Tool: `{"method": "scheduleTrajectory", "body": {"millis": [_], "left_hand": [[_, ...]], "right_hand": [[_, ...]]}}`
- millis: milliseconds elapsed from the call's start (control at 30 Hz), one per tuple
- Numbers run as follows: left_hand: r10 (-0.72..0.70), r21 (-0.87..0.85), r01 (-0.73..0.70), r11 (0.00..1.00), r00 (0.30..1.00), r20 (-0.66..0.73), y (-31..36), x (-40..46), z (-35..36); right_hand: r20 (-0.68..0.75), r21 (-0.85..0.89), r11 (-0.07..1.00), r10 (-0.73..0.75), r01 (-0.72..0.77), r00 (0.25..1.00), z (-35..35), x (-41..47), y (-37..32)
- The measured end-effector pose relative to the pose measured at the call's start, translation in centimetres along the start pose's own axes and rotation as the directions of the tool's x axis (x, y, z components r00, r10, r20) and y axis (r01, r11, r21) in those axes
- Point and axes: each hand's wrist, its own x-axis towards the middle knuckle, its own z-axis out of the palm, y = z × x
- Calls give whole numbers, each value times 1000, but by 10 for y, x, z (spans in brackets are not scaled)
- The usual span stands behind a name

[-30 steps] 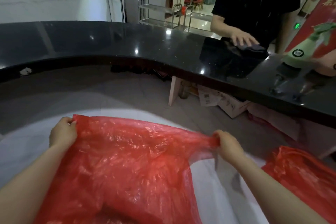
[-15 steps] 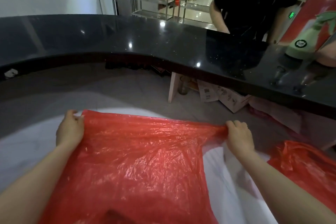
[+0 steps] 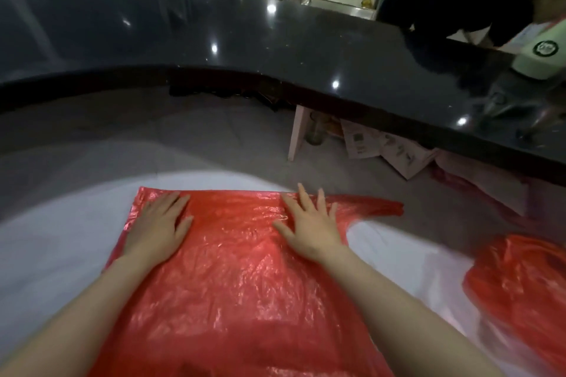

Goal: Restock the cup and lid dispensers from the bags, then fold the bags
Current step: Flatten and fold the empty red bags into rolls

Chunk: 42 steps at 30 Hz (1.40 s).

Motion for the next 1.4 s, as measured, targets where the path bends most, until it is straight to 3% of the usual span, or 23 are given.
{"method": "scheduleTrajectory", "body": {"millis": [100, 267, 500, 600, 667, 767, 900, 1033, 1300, 1400], "left_hand": [[-81, 52, 77, 996, 993, 81, -15, 6, 8], [-102, 107, 89, 990, 987, 123, -20, 19, 12], [-87, -9, 90, 996, 979, 185, -1, 35, -3], [-42, -83, 37, 996, 998, -53, 9, 29, -20], [33, -47, -39, 998, 991, -130, 20, 18, -29], [32, -55, -31, 998, 1000, 2, 30, -9, -26], [-104, 33, 101, 994, 990, 98, 27, -49, -8], [-211, 59, 204, 977, 966, 147, 18, -73, 9], [-173, 67, 165, 984, 973, 153, 17, -63, 16], [-176, 77, 163, 984, 961, 212, 15, -57, 13]], "right_hand": [[8, -104, 988, 118, -117, 993, 13, -4, 26], [-28, -95, 930, 355, -356, 934, 3, -9, 78], [61, -113, 911, 404, -396, 913, -20, 0, 83], [-143, -145, 938, 294, -314, 945, -28, 2, 52], [-213, -76, 977, 180, -200, 960, -23, -3, 15], [-77, 35, 999, 22, -19, 997, 5, -21, -48], [91, -6, 1000, -22, 23, 996, 40, -39, -77], [56, -80, 996, -26, 30, 998, 49, -44, -53], [-24, -32, 993, -113, 112, 993, 43, -53, -15], [-87, 14, 997, -70, 72, 994, 31, -64, 22]]}}
